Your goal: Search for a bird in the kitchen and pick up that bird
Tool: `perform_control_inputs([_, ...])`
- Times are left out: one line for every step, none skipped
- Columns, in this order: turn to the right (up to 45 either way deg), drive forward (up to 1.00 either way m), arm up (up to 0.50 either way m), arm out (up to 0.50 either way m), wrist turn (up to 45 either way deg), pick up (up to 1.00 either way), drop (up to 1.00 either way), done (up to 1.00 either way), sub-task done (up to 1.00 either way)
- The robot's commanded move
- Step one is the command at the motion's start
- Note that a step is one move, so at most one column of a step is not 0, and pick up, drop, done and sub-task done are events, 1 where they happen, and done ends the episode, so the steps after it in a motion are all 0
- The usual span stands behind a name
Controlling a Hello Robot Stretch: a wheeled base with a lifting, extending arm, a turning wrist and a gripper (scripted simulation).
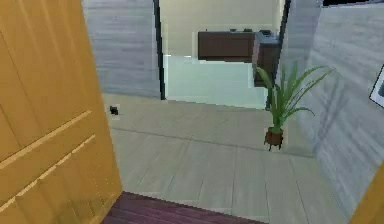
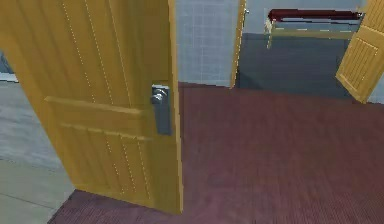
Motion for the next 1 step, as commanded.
perform_control_inputs([0.0,1.00,0.00,0.00,0.0,0.00,0.00,0.00,0.00])
